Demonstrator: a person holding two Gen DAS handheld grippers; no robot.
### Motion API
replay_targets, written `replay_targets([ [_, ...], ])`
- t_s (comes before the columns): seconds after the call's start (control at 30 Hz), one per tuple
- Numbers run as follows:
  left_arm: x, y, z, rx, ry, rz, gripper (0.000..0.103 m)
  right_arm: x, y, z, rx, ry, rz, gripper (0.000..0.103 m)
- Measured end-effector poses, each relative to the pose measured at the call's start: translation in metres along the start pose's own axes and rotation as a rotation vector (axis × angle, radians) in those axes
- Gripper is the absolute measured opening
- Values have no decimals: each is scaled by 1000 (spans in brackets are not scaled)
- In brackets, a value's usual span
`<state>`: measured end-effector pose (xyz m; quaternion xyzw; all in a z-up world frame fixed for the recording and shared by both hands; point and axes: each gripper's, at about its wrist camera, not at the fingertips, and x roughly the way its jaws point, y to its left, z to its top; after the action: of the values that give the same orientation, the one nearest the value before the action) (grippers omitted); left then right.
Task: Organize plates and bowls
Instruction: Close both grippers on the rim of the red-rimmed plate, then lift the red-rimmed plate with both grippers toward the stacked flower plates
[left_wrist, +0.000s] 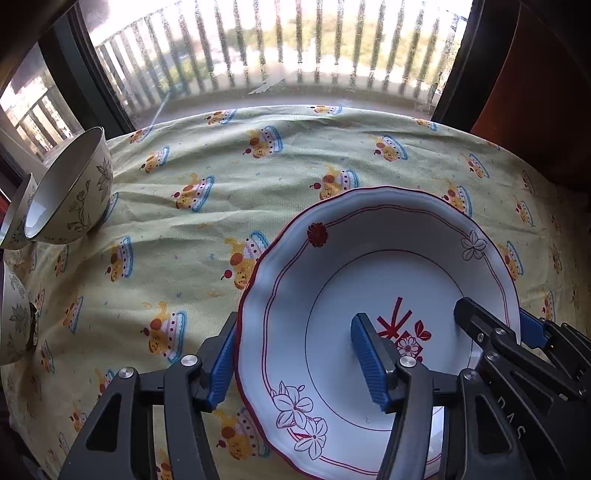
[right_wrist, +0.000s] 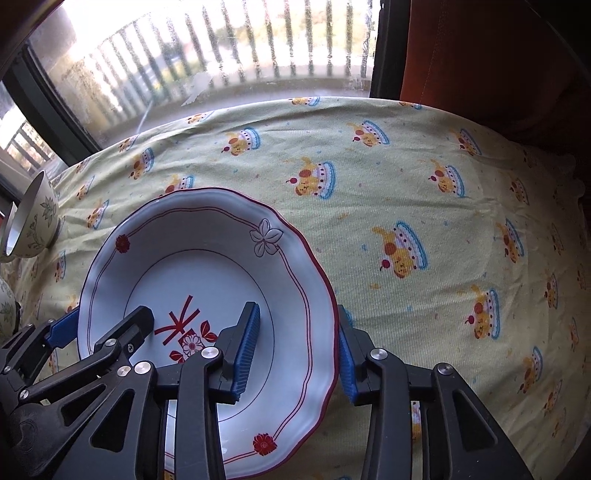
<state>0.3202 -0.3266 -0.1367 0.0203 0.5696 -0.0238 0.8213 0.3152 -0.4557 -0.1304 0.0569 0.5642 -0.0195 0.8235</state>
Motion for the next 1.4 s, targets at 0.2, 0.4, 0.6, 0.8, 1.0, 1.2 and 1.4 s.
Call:
replay_targets([
  [0.2, -14, -3, -4, 20, -27, -7, 60, -9, 2, 1, -17, -15, -22, 42],
  [0.4, -40, -5, -8, 39, -63, -19, 60, -31, 1, -1, -3, -37, -32, 43],
  [0.6, -69, -1, -18, 69, -103, -25, 60, -59, 2, -13, 23, -70, -27, 43],
  [0.8, -92, 7, -37, 86, -128, -48, 60, -85, 7, -34, 45, -100, -33, 43],
  [1.0, -119, 12, -65, 141, -145, -108, 60, -117, 12, -68, 107, -121, -65, 43],
  [1.2, -150, 24, -103, 169, -174, -173, 61, -154, 23, -112, 147, -152, -130, 43],
  [1.4, -171, 35, -141, 188, -167, -220, 61, -184, 36, -159, 180, -155, -178, 43],
])
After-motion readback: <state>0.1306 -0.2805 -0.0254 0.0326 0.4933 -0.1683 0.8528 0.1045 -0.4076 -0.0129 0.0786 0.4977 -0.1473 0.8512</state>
